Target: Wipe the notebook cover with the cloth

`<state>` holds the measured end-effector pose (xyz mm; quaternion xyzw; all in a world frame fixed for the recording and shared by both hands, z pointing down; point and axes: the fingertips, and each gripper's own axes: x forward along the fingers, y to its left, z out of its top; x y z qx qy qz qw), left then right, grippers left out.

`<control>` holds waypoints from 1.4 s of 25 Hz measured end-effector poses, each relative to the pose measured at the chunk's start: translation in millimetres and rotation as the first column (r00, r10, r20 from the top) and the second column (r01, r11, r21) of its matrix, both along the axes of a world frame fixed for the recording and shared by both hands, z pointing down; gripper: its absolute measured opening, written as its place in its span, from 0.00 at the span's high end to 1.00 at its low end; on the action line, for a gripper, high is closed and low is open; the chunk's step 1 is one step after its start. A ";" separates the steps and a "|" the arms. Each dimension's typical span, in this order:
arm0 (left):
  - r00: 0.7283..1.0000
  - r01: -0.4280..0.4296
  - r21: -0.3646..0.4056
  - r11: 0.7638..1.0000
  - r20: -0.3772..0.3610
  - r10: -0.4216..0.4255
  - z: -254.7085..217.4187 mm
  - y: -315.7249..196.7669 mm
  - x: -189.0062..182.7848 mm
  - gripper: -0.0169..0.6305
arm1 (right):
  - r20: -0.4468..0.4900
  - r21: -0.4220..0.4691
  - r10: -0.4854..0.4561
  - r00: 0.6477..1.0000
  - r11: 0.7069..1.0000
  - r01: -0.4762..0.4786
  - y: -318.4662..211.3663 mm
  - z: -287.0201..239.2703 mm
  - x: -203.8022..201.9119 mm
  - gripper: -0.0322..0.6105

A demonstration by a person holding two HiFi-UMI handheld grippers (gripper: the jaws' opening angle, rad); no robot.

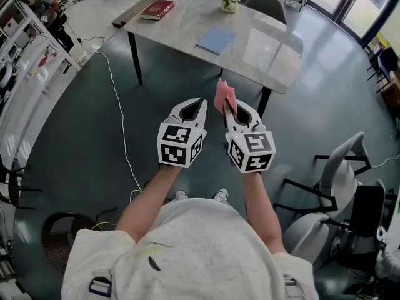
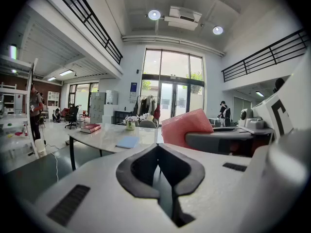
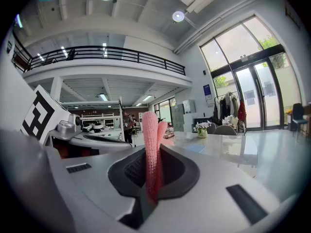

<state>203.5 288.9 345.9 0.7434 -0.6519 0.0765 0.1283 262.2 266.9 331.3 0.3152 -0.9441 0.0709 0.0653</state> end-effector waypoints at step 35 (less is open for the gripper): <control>1.000 0.004 -0.013 1.000 -0.031 -0.005 16.7 -116.9 28.8 0.96 | 0.000 -0.037 -0.070 0.998 0.997 0.070 -106.0 25.6 22.1 0.93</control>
